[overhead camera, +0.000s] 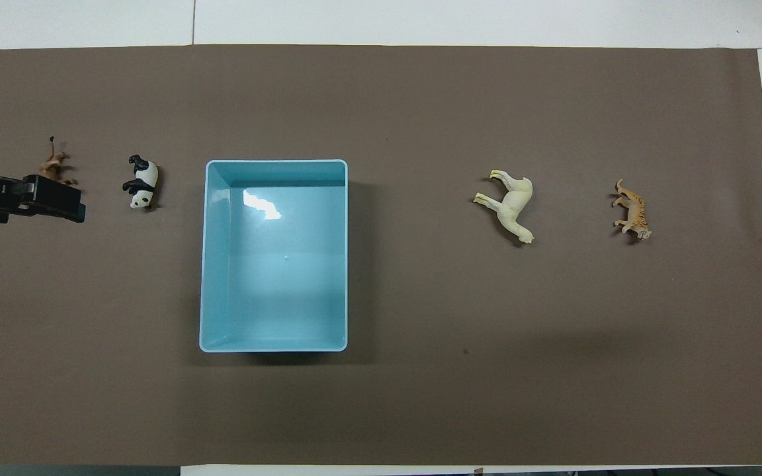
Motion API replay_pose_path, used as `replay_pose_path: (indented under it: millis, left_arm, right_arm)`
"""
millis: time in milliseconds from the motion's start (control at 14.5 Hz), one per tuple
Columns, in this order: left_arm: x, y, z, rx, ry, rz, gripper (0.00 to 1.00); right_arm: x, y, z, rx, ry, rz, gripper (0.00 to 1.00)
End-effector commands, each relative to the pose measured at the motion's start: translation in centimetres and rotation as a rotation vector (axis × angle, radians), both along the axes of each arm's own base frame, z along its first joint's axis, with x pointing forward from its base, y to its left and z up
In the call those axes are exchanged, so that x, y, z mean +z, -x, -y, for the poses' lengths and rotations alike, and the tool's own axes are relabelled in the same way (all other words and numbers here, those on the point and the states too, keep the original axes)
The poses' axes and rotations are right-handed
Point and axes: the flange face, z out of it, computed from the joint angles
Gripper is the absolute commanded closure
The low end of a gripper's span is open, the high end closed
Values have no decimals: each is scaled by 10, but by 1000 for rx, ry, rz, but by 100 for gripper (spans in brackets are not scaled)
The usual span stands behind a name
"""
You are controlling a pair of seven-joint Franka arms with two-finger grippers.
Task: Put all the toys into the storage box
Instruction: 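Grasp the panda toy with the left gripper and carry it over the box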
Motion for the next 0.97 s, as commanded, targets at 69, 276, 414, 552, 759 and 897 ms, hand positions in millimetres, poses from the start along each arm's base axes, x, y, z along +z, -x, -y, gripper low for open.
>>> replay_pose_path:
  millis: [69, 276, 414, 552, 759, 897]
  left_arm:
    - [-1, 9, 3, -11, -22, -9, 0]
    - [-10, 8, 3, -5, -19, 30, 0]
    - [-32, -1, 0, 1, -15, 79, 0]
    - [-60, -26, -3, 2, -9, 111, 0]
    - [-115, -67, -7, 2, 1, 164, 0]
    - [-156, -88, -17, 9, 4, 190, 0]
  right_arm:
    - [2, -2, 1, 19, -1, 3, 0]
    - [-2, 2, 7, 8, 4, -8, 0]
    - [4, 8, 9, -2, 2, 2, 0]
    - [6, 11, 8, 3, 0, 1, 0]
    - [10, 17, 12, -1, -4, -8, 0]
    - [-1, 16, 7, 2, -6, -11, 0]
